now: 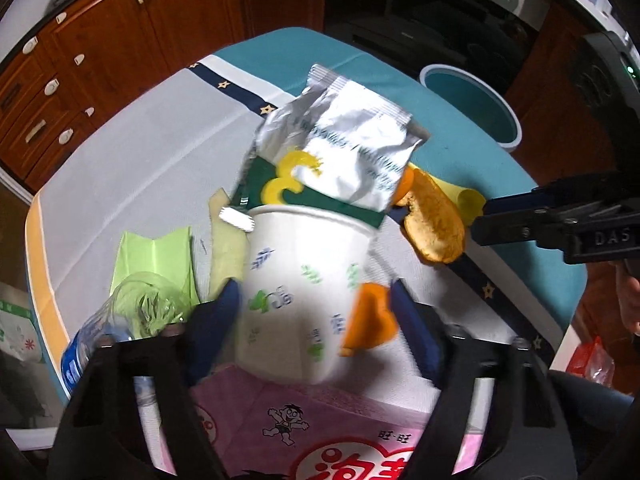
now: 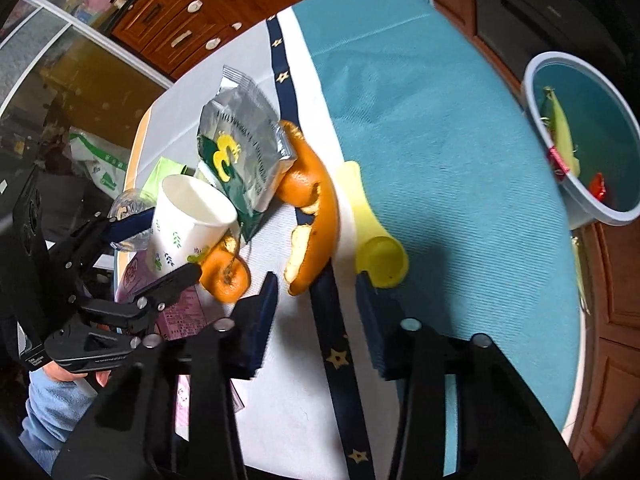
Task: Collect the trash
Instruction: 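Grasp the white leaf-print paper cup with the left tool while the right tool grasps an orange peel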
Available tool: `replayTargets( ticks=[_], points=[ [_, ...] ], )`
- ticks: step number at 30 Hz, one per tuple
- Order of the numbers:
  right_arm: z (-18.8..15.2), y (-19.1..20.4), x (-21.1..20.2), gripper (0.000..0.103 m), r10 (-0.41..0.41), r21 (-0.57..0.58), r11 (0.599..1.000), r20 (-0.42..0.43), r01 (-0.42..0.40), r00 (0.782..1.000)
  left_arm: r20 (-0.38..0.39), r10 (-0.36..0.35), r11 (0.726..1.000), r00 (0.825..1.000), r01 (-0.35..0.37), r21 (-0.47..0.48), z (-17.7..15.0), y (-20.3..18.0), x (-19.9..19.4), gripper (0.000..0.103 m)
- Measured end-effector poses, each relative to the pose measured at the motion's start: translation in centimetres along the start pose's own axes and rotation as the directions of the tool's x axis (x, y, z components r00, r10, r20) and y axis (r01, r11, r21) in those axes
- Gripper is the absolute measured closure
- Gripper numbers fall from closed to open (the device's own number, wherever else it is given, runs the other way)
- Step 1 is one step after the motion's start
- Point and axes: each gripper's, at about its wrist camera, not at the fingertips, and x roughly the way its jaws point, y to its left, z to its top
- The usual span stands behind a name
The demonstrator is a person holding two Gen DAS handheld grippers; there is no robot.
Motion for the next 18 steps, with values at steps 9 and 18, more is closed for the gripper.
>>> replayTargets(
  ticks=[9, 18],
  points=[
    [0.8, -0.1, 1.7, 0.074, 0.001, -0.007, 1.0, 0.011, -0.001, 1.0, 0.011, -0.066, 0.997, 0.998, 0.067, -0.037, -1.3, 0.0, -0.4, 0.042],
    [1.6, 1.0, 2.5, 0.076, -0.012, -0.04, 0.999, 0.064, 0.015, 0.998, -0.036, -0.053, 0.997, 0.998, 0.051, -0.054, -1.1, -0.2, 1.6, 0.04]
  ],
)
